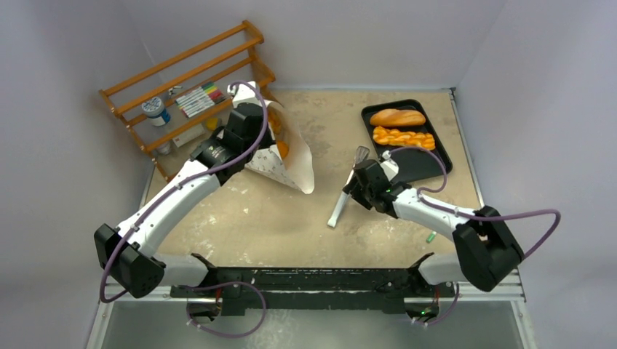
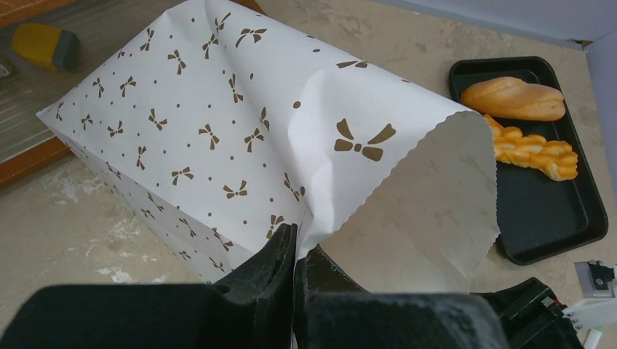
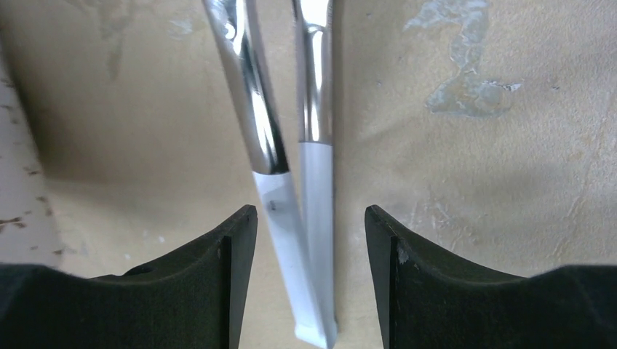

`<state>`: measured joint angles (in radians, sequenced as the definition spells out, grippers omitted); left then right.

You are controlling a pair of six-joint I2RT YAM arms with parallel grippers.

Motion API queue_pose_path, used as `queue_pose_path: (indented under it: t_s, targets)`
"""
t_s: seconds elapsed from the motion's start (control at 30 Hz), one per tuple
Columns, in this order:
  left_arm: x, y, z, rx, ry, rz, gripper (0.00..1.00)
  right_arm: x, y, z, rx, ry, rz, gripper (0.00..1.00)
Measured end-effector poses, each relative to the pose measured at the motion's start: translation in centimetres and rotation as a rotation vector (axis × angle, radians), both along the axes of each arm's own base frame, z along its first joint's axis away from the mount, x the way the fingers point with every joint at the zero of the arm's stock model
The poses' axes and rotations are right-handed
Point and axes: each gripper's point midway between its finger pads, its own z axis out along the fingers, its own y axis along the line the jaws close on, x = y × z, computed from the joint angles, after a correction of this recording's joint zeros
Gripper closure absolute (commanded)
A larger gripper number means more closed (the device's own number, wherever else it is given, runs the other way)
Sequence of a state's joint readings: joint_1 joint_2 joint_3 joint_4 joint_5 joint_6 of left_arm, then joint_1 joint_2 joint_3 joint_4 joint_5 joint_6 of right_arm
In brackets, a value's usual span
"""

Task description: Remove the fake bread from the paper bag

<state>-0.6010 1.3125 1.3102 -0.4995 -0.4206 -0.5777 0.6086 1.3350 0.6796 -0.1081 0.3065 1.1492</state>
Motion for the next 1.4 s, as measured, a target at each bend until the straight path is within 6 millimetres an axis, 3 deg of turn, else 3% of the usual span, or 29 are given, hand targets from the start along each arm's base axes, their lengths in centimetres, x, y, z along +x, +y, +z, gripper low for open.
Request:
queue_pose_path:
  t_s: [0.13, 0.37, 0.67, 0.77, 0.87, 0.93, 1.23, 1.4]
  targets:
    - [-0.1, 0.1, -0.2, 0.001, 0.001, 0.0, 1.0, -0.1, -0.1, -1.6, -0.041, 0.041, 0.012, 0.42]
    - [-0.3, 0.2, -0.7, 0.017, 0.007, -0.006, 1.0, 1.6, 1.0, -1.7, -0.06, 0.04, 0.034, 0.46]
    - [-0.4, 0.3, -0.7, 0.021, 0.002, -0.01, 1.0, 2.3, 0.9, -2.6, -0.142, 0.066, 0.068, 0.46]
    - [-0.5, 0.4, -0.9, 0.022, 0.005, -0.012, 1.0, 2.9, 1.0, -2.8, -0.177, 0.066, 0.081, 0.55]
    - [-0.5, 0.4, -0.8, 0.022, 0.003, -0.011, 1.0, 2.7, 1.0, -2.8, -0.206, 0.063, 0.097, 0.86]
    - [-0.6, 0.4, -0.7, 0.02, 0.0, -0.012, 1.0, 2.6, 1.1, -2.6, -0.222, 0.055, 0.111, 0.98]
    - [-0.7, 0.6, -0.5, 0.017, -0.004, -0.012, 1.0, 1.6, 2.4, -0.8, -0.317, 0.028, 0.216, 1.0]
    - [-0.9, 0.7, -0.3, 0.017, -0.004, -0.011, 1.0, 3.3, 5.7, 1.6, -0.443, 0.0, 0.289, 1.0]
